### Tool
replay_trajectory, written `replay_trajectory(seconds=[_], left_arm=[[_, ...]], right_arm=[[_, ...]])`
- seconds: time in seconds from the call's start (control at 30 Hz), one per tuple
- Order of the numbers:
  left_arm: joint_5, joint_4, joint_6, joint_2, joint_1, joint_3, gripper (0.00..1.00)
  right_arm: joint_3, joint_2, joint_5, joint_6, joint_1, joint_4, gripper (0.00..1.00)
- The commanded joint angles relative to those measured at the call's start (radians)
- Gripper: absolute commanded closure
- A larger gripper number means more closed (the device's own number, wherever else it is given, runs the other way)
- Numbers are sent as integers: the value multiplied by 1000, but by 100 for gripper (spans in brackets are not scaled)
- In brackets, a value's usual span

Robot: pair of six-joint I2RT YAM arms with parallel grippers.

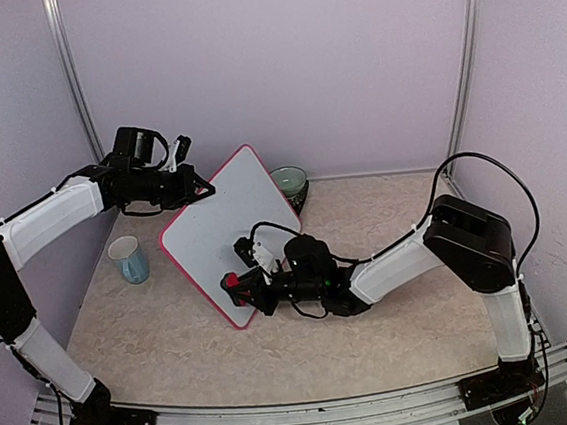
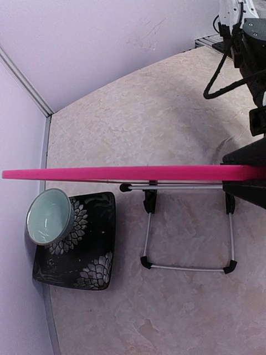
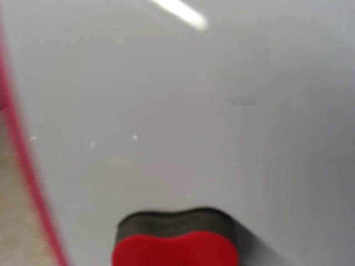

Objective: Erase the whiteboard
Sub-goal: Erase the whiteboard at the center of the board.

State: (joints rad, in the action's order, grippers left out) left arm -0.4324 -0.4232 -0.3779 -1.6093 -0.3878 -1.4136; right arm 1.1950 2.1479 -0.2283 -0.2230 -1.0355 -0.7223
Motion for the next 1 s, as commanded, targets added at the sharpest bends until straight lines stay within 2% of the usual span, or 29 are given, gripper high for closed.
replay_trajectory(seconds=[0.0, 0.27, 0.43, 0.73, 0.97], left_arm=[[-15, -11, -50, -11, -14, 19, 100], [-13, -12, -50, -10, -10, 19, 100], [-14, -11, -52, -11, -10, 19, 100], [-15, -9, -52, -17, -10, 21, 100], [-18, -9, -51, -18, -8, 19, 100]], right_arm=[[1, -51, -55, 19, -17, 33, 99], [-53, -191, 69, -43, 168, 131, 99], [-11, -189, 168, -17, 244, 255, 99], [100, -55, 180, 24, 251, 312, 99], [114, -26, 149, 76, 193, 313, 99]])
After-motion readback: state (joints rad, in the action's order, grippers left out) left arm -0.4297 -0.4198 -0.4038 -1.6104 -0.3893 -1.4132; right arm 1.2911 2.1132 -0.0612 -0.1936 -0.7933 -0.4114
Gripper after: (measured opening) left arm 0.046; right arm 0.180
